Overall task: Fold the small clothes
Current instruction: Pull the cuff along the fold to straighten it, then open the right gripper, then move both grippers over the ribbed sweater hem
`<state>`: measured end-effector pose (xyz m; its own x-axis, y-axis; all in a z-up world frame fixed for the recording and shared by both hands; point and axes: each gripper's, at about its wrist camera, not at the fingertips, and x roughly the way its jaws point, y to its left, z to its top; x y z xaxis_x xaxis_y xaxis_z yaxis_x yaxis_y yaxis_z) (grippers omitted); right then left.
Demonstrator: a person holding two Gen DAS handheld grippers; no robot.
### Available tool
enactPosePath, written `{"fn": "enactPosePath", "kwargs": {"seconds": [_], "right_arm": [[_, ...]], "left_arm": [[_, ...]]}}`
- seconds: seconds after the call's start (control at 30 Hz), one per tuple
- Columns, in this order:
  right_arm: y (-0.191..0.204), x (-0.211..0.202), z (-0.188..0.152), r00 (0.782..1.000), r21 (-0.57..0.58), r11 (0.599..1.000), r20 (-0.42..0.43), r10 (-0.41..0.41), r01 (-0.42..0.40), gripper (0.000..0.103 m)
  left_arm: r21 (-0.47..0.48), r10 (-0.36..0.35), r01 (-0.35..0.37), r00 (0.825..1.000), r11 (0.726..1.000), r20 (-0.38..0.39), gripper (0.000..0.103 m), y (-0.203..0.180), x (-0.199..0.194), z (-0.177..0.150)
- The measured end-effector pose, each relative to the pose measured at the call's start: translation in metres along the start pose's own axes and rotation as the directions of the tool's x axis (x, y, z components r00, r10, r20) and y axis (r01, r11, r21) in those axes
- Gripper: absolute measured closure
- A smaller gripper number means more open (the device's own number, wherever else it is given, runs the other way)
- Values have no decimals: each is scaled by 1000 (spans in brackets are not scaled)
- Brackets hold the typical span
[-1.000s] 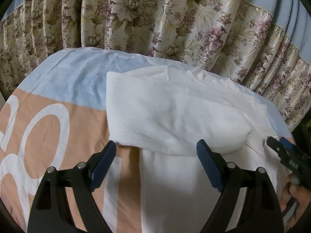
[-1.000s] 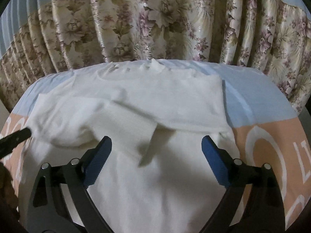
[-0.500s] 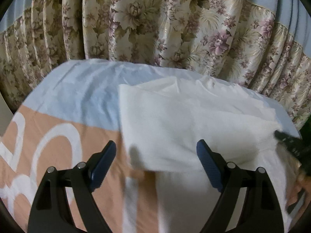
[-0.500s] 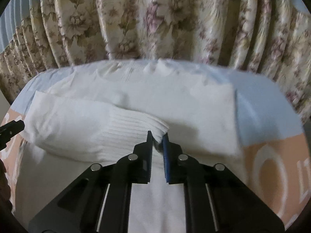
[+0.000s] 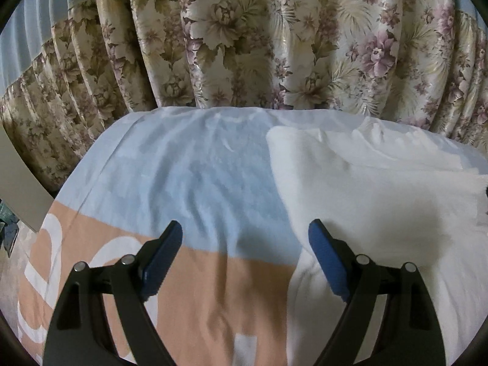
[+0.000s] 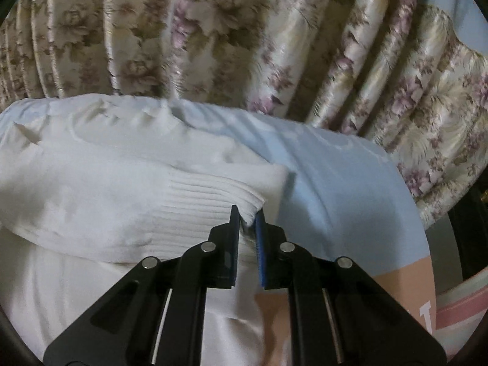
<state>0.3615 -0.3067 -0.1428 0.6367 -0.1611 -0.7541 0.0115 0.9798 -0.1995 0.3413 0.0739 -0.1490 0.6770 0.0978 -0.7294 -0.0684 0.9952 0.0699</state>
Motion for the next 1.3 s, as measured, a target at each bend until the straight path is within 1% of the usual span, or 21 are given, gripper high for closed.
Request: {"fn": "enactPosePath", "kwargs": {"seconds": [0.1,0.13,0.17,0.2,0.23,0.4,0.53,0.6,0.63,0.67,0.83,0.9,1.1,1.2,1.3], "right_arm": [[-5,10,-10,999,5,1000,-46,-10,11,90],[-8,12,-13,999,6,1000,-50,-21,21,90],[-10,14,-16,998,12,1000,-49,-28,29,84],[-12,14,-18,998,18,999,-47,-35,36,75],[-15,14,-20,998,27,999,-43,-36,37,73],[-17,11,-22,999,24,999,-45,-27,28,71],[-22,4,-23,999,63,998,-37,-9,11,67],[-22,-5,-26,1000,74,997,-23,3,-2,58],[-23,-10,-29,1000,76,997,-15,14,-13,56],[-23,-16,-32,1000,78,997,-6,25,-25,49],[-29,-58,-55,997,97,993,46,68,-72,44],[-31,-74,-66,995,108,991,66,73,-79,40],[-30,-118,-105,990,129,985,100,103,-116,37],[-29,-139,-127,987,141,981,111,116,-131,36],[-24,-157,-149,985,128,982,121,122,-137,35]], "left_arm": [[36,40,-39,999,999,-31,18,-7,13,3],[59,69,-66,997,996,-40,18,-9,18,3],[66,81,-78,996,995,-41,17,-9,20,3],[73,98,-95,994,993,-42,17,-9,22,2],[76,106,-102,993,992,-47,17,-8,24,1],[80,96,-92,994,993,-44,17,-1,25,-7],[109,97,-91,994,990,-44,17,5,23,-17],[122,94,-89,995,989,-34,17,7,19,-22],[125,83,-79,996,989,-29,17,9,15,-25],[124,71,-68,997,990,-20,17,10,10,-27],[108,14,-17,1000,994,28,17,20,-24,-36],[105,6,-10,999,994,43,17,22,-38,-41],[48,-32,28,997,998,75,17,26,-87,-70],[16,-47,46,995,999,83,17,27,-113,-90],[-14,-56,57,994,998,91,17,28,-141,-114]]}}
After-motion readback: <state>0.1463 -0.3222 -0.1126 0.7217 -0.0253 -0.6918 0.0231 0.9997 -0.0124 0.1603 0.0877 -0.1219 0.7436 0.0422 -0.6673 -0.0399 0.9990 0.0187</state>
